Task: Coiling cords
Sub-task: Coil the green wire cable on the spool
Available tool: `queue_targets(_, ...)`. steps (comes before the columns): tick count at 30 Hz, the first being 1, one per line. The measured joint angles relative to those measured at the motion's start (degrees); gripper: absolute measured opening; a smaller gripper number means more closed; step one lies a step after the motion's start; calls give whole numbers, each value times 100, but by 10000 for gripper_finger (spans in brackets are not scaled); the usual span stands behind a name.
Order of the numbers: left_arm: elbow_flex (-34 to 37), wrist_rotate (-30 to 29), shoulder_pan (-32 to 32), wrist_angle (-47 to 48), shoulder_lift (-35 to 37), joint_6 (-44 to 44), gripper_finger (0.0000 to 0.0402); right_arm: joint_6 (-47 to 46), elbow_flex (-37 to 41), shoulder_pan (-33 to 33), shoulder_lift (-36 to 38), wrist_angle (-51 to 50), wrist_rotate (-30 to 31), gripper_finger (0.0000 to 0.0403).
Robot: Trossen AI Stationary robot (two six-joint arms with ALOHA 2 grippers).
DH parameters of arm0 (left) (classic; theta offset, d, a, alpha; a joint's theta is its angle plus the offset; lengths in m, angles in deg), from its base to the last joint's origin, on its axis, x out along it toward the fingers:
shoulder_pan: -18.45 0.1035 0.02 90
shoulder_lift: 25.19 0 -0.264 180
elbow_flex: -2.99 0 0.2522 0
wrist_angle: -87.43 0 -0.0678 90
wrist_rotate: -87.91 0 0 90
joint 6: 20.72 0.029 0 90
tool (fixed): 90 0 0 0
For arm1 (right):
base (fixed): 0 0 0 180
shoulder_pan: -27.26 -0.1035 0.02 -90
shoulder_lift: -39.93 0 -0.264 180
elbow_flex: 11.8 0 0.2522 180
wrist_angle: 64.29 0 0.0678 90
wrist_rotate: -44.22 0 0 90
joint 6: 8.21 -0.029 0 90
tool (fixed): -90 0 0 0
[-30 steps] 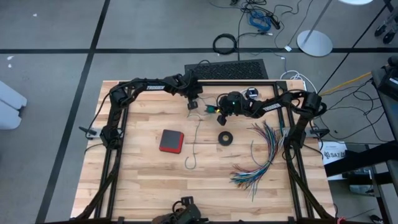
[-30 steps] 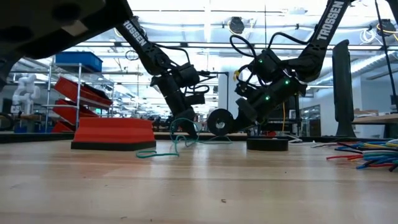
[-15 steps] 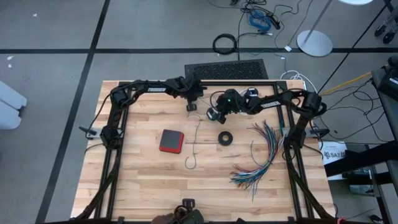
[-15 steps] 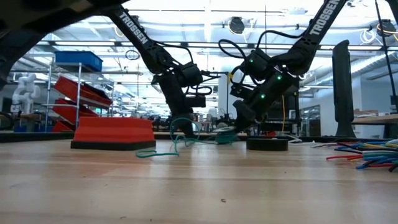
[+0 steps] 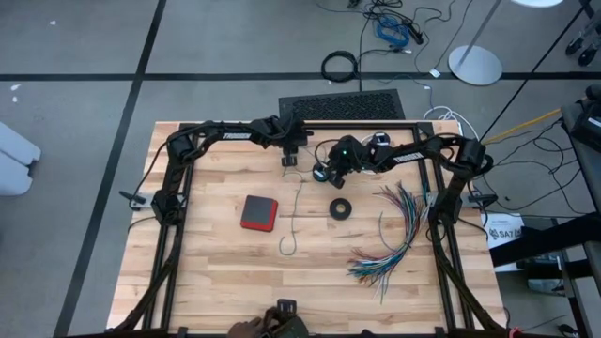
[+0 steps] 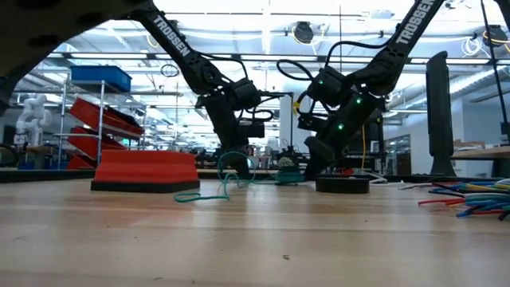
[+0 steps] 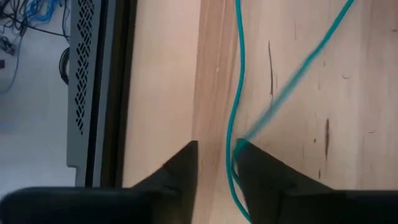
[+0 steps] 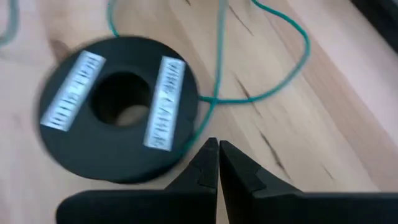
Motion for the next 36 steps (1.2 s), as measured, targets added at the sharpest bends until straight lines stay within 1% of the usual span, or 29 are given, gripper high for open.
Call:
queue_targets(3, 0, 6, 0, 5, 0, 96, 152, 101, 0, 0, 0, -65, 256, 0)
queue_targets(6, 0, 6, -2, 8, 0, 99, 192, 211, 0, 0, 0, -81, 330, 0)
queue_targets(8, 0, 3, -2, 34, 0, 99, 216, 241, 0, 0, 0, -100, 541, 0)
queue_targets(10, 0, 3, 0, 78, 0, 101, 237, 335, 0, 0, 0, -144, 721, 4)
queue_targets(14, 0, 5, 0, 206, 61, 153, 265, 455, 0, -2, 0, -205, 753, 26)
queue_targets(21, 2, 76, 32, 366, 450, 149, 274, 616, -9, -4, 2, -431, 756, 86)
queue_targets(25, 2, 286, 90, 484, 759, 126, 274, 624, -14, -2, 53, -613, 773, 116)
queue_targets(30, 37, 1032, 138, 508, 1112, -72, 274, 748, 91, -4, 384, -907, 1013, 134)
queue_targets(32, 39, 1401, 155, 499, 1215, -191, 274, 848, 167, 14, 642, -922, 1137, 134)
queue_targets(36, 50, 2034, 130, 368, 1303, -268, 274, 1038, 503, 59, 1296, -860, 1110, 133)
